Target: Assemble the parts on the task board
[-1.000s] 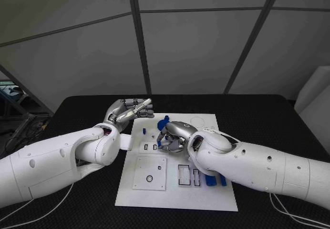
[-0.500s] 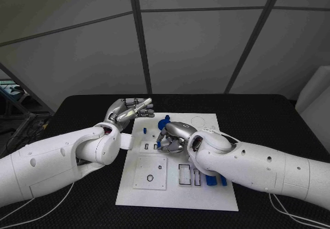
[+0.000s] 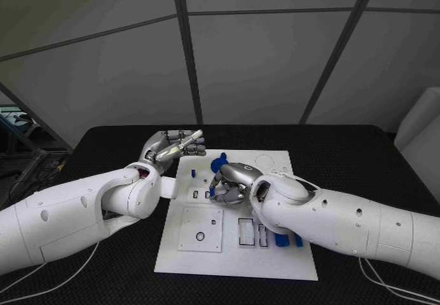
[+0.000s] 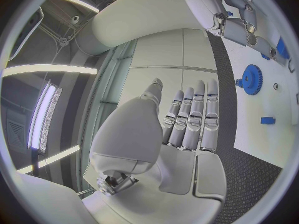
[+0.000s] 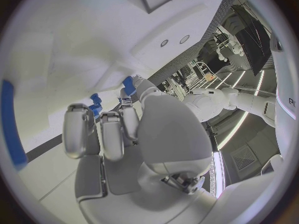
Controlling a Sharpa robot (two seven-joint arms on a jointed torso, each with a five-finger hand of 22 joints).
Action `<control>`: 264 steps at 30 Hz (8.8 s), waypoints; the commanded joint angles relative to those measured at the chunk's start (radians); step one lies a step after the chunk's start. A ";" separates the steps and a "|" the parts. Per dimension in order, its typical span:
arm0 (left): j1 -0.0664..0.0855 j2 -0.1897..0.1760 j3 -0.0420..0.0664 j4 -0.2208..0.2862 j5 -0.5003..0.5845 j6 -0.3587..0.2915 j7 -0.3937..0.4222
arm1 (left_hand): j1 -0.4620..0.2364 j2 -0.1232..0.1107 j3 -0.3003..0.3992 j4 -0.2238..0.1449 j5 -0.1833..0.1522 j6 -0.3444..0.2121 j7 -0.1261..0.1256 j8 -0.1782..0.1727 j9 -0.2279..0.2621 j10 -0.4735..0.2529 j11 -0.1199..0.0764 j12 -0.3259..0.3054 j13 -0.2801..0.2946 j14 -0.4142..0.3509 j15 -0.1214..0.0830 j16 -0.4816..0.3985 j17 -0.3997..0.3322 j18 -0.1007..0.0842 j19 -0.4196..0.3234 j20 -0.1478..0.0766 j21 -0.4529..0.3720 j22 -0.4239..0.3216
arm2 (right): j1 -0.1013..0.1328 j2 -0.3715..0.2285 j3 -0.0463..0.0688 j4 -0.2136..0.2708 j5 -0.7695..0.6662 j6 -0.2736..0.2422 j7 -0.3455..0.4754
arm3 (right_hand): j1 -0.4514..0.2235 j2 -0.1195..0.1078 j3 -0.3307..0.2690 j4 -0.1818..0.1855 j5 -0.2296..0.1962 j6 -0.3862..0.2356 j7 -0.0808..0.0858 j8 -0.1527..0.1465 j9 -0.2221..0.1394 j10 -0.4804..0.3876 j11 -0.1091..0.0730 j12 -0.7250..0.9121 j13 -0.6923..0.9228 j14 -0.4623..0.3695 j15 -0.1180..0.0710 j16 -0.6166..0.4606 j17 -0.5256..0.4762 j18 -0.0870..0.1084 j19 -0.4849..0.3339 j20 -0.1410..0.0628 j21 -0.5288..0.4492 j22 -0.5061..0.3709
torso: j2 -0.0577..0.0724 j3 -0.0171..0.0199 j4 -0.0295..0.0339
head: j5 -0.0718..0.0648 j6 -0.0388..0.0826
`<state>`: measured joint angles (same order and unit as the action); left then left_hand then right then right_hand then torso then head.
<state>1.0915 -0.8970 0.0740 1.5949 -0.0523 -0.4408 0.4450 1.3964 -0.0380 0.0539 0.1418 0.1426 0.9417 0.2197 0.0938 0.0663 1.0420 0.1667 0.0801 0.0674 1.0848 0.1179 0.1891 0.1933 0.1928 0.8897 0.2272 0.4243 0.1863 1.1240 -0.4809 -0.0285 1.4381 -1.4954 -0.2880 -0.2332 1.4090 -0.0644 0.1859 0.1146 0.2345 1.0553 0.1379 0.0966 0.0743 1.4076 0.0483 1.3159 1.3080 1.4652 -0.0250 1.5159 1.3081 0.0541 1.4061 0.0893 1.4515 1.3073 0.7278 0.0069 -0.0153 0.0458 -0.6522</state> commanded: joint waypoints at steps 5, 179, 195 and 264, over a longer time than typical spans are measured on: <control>0.002 0.002 0.001 -0.001 -0.002 0.014 0.003 | -0.006 0.008 0.001 -0.004 -0.006 0.003 0.006 -0.006 0.000 0.001 0.005 -0.007 0.001 -0.001 0.004 -0.005 0.001 -0.012 -0.006 0.000 0.004 0.002 | -0.001 0.000 -0.002 -0.004 -0.013 0.019 -0.020 | -0.009 -0.019 0.005 0.003 0.001 -0.012 0.004 -0.011 -0.002 -0.008 0.006 -0.002 0.021 0.077 0.009 -0.004 0.135 -0.001 -0.006 0.004 -0.007 0.041 | 0.000 -0.0002 -0.0005 | -0.001 -0.001; 0.145 0.192 -0.081 -0.166 -0.892 0.577 -0.975 | -0.042 0.000 0.368 0.022 0.001 -0.029 -0.167 0.456 0.547 0.236 -0.187 1.029 0.977 0.482 -0.193 1.373 1.366 -0.138 0.551 -0.193 1.003 1.124 | 0.102 -0.295 0.079 -0.024 0.682 -0.147 0.455 | 0.012 -0.104 0.115 0.051 0.189 0.002 0.036 -0.030 -0.007 -0.116 0.050 -1.253 -1.173 -0.158 0.074 -1.388 -1.023 0.127 -0.489 0.073 -0.916 -0.860 | -0.056 0.0133 -0.0117 | 0.052 -0.050; 0.144 0.120 -0.082 -0.077 -0.851 0.401 -0.943 | -0.172 -0.133 0.662 -0.098 0.064 -0.025 -0.170 0.491 0.605 0.247 -0.190 0.980 0.927 0.483 -0.198 1.374 1.368 -0.141 0.562 -0.195 1.011 1.149 | 0.102 -0.302 0.079 -0.034 0.682 -0.153 0.450 | 0.007 -0.104 0.114 0.052 0.188 0.001 0.037 -0.030 -0.007 -0.117 0.051 -1.253 -1.175 -0.158 0.076 -1.391 -1.024 0.126 -0.490 0.074 -0.918 -0.861 | -0.056 0.0158 -0.0108 | 0.061 -0.054; 0.098 0.140 -0.132 -0.080 -1.106 0.339 -0.968 | -0.213 -0.177 0.705 -0.146 0.184 0.008 -0.177 0.496 0.618 0.294 -0.199 1.009 0.959 0.483 -0.206 1.375 1.369 -0.150 0.585 -0.203 1.035 1.193 | 0.102 -0.300 0.079 -0.045 0.682 -0.148 0.448 | -0.005 -0.104 0.112 0.057 0.188 -0.001 0.038 -0.030 -0.007 -0.118 0.053 -1.254 -1.179 -0.157 0.078 -1.397 -1.025 0.126 -0.490 0.076 -0.923 -0.864 | -0.062 0.0269 0.0045 | 0.065 -0.073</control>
<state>1.1882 -0.7576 -0.0577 1.5160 -1.1452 -0.1321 -0.5185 1.1828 -0.2119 0.5910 0.1651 0.3236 0.9434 0.0429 0.5856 0.6833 1.3318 -0.0332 1.0848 1.0271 1.4650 -0.0807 1.5607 1.3076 0.0673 1.4613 0.0233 1.4544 1.3075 1.2237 -0.7818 0.0500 1.3926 -0.8155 -0.4368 0.2105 1.4118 -0.1694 0.3012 0.1697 0.4238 1.0589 0.1770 0.0694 0.0680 1.2917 0.0965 0.0655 0.1304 1.3025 0.0518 0.1237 0.2840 0.1711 0.9172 0.1573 0.5333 0.4452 0.6658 0.0337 -0.0107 0.1096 -0.7238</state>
